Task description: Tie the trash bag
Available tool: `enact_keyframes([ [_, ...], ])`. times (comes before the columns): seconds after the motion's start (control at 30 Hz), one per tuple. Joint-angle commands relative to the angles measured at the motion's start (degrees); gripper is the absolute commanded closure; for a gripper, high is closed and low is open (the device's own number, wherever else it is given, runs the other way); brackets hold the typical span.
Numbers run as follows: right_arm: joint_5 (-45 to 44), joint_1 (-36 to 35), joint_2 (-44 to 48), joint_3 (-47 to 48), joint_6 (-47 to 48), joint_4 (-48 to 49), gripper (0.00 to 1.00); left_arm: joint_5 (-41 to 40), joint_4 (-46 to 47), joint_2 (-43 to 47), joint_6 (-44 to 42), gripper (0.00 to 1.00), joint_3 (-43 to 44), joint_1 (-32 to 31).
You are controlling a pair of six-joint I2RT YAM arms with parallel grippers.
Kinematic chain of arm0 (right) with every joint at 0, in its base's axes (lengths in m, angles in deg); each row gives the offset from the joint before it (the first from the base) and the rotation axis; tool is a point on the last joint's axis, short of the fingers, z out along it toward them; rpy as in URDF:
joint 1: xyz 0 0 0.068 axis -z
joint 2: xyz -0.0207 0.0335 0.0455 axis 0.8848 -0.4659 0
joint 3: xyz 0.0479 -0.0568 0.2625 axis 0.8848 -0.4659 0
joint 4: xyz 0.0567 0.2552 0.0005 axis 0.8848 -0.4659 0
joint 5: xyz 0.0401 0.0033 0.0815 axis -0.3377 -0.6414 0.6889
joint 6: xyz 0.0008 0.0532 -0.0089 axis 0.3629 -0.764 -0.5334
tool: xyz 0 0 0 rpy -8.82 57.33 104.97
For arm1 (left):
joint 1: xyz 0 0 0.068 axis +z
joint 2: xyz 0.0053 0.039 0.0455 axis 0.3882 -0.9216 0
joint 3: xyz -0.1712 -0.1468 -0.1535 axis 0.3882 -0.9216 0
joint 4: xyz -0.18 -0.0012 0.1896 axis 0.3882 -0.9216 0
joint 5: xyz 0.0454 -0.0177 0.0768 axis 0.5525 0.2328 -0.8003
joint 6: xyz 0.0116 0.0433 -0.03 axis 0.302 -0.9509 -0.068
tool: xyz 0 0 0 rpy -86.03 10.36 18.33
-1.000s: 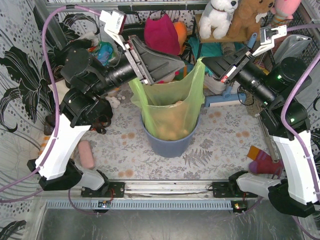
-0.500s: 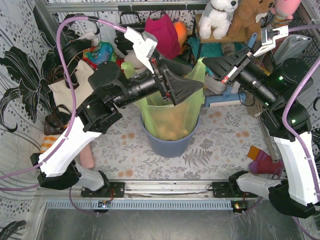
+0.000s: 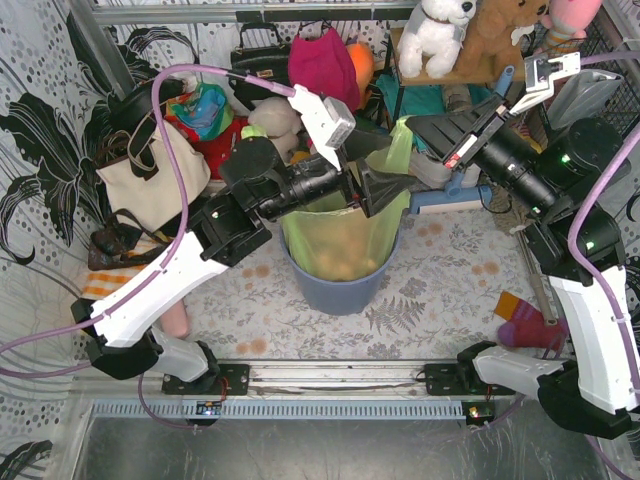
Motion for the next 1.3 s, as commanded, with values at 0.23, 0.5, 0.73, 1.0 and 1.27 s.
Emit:
enact_keyframes([
  [0.23, 1.3, 0.0, 1.6, 0.8, -0.6, 1.8, 1.0, 1.3, 11.8, -1.3, -5.1, 0.22, -1.1, 2.6],
  [0.5, 1.5, 0.0, 2.2, 0.3, -0.6, 1.2, 1.0, 11.3, 20.9, -1.3, 0.3, 0.29, -4.6, 8.3],
  [0.73, 2.1, 0.0, 2.2, 0.2, -0.6, 1.1, 1.0, 18.2, 21.9, -6.0, 1.8, 0.3, 0.3, 9.2],
  [1.0, 2.1, 0.0, 2.3, 0.1, -0.4, 0.9, 1.0, 24.7, 23.8, -9.9, 6.2, 0.4, 4.1, 9.2],
  [1.27, 1.7, 0.0, 2.5, 0.0, -0.1, 0.9, 1.0, 22.0, 23.4, -8.3, 6.9, 0.45, 1.4, 9.3],
])
